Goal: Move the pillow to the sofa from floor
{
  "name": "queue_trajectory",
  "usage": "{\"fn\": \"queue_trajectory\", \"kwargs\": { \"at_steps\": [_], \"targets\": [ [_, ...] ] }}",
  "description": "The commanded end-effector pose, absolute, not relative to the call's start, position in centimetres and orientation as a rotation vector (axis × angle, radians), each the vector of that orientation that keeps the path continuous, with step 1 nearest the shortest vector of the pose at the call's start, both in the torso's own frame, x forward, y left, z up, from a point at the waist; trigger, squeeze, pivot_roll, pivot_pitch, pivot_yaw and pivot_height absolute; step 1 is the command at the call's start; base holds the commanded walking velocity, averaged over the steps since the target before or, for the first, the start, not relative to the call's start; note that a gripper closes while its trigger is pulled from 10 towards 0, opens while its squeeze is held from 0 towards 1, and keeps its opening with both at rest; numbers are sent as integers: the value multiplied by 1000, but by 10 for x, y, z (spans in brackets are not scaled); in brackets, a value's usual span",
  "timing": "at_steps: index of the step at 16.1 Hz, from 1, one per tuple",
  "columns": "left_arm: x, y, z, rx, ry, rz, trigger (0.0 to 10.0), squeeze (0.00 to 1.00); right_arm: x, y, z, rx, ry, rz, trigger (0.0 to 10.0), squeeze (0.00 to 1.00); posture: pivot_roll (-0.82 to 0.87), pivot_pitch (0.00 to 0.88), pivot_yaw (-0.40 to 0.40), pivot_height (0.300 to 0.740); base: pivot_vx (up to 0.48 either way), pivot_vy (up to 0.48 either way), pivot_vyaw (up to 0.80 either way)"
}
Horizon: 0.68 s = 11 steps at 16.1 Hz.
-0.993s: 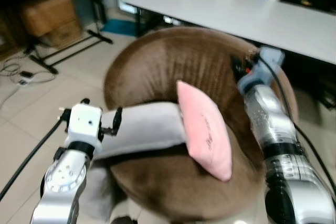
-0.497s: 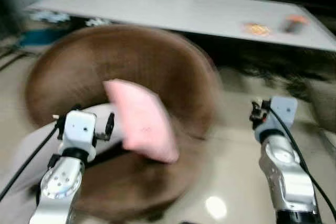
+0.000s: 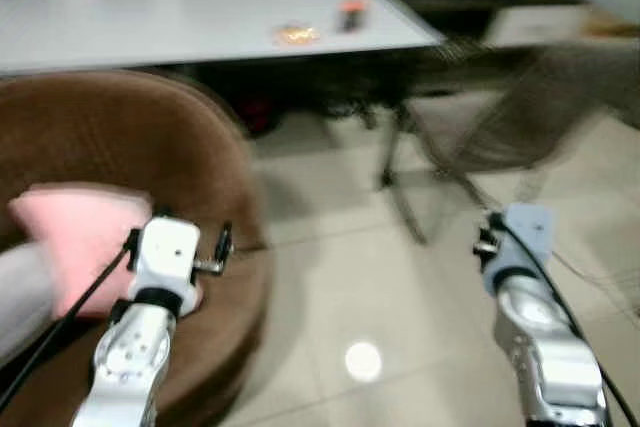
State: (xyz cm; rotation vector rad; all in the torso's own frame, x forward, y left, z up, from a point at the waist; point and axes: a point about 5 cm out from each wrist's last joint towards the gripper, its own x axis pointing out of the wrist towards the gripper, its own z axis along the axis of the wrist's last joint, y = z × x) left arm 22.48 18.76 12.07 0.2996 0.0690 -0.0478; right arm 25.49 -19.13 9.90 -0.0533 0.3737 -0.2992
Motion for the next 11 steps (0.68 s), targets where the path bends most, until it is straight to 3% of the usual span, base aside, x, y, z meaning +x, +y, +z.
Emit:
{"fn": "queue_trajectory", "kwargs": {
  "at_steps": [1,4,5,8,11],
  "targets": [
    [224,194,120,308,73,-35,10000,0,257,-180,105,-40,356,-259,10000,0,-25,0,-25,740,0,341,-800],
    [226,194,120,311,67,-33,10000,0,256,-180,105,-31,374,-253,10000,0,-16,0,-33,740,0,480,-800],
    [226,195,123,329,46,-20,10000,0,257,-177,106,-31,380,-236,10000,0,-14,0,-34,740,0,0,-800],
    [226,196,120,336,59,-9,10000,0,259,-174,106,-39,391,-216,10000,0,-4,0,-42,740,0,-477,-800],
    [225,199,118,305,69,20,10000,0,261,-173,108,-52,400,-201,10000,0,4,0,-54,740,0,0,-800]
  ]
}}
